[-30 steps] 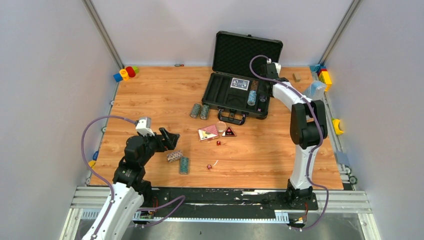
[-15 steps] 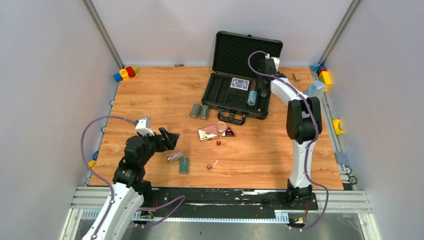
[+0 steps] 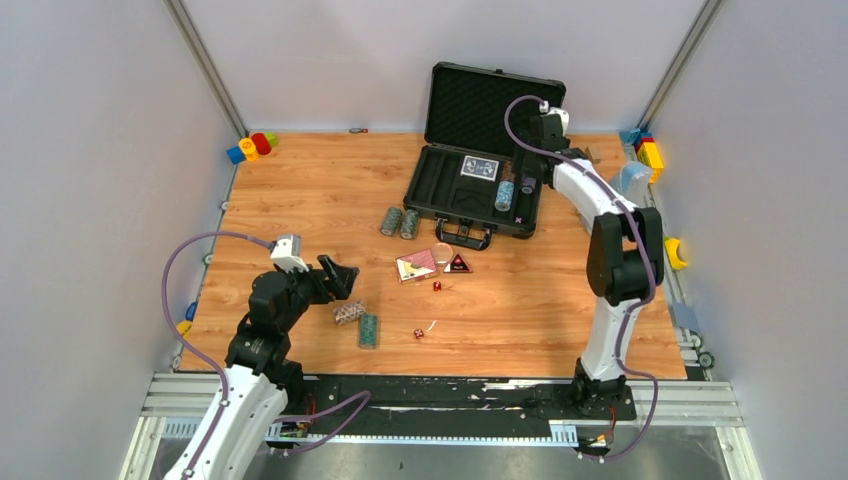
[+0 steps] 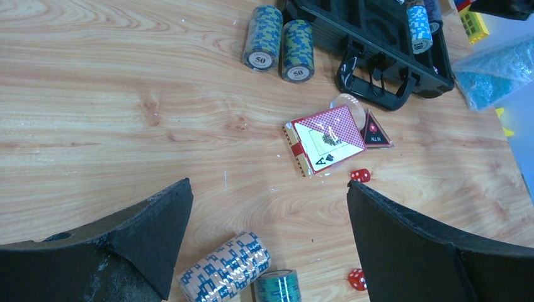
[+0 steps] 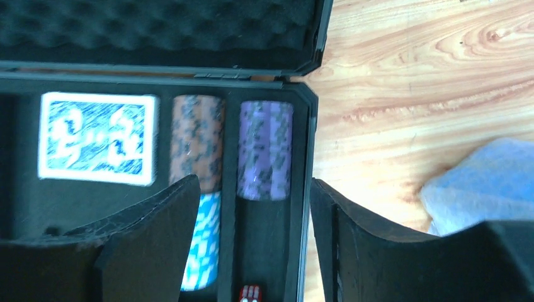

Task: Pack up texas hold em set

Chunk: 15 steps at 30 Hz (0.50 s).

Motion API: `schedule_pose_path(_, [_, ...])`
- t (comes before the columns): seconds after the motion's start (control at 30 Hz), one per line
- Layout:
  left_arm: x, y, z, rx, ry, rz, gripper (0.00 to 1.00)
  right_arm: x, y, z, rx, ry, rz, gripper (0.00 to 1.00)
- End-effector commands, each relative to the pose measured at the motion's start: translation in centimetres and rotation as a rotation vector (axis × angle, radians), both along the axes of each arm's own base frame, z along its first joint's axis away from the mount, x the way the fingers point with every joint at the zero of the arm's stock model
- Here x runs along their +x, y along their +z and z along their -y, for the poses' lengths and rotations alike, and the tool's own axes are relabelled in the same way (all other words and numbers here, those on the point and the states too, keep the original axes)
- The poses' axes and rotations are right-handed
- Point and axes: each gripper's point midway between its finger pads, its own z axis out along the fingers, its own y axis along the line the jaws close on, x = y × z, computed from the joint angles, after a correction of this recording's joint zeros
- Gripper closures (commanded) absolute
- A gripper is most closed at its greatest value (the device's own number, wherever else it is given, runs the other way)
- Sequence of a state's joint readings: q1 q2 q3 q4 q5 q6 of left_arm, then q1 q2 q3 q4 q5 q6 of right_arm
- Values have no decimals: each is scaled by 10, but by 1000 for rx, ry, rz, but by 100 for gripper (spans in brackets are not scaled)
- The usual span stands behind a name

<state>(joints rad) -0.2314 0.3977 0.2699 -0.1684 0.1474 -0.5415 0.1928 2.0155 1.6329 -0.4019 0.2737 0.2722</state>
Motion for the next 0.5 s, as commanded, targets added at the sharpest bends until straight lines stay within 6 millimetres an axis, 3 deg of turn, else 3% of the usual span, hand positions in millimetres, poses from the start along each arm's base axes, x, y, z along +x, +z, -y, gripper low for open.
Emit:
schedule_pose_path(0.0, [3, 3, -1, -7, 14, 9, 0, -25, 59, -25, 112, 65, 112, 35])
schedule_pose_path(0.13, [4, 3, -1, -1, 8, 11, 0, -64, 54, -54, 214, 133, 71, 41])
schedule_pose_path(0.23, [8, 3, -4, 24, 24, 16, 0, -100, 51, -87, 287, 224, 39, 40])
schedule_pose_path(0.47, [15, -2, 5, 48, -15, -15, 0, -172, 27, -138, 217, 422, -32, 37])
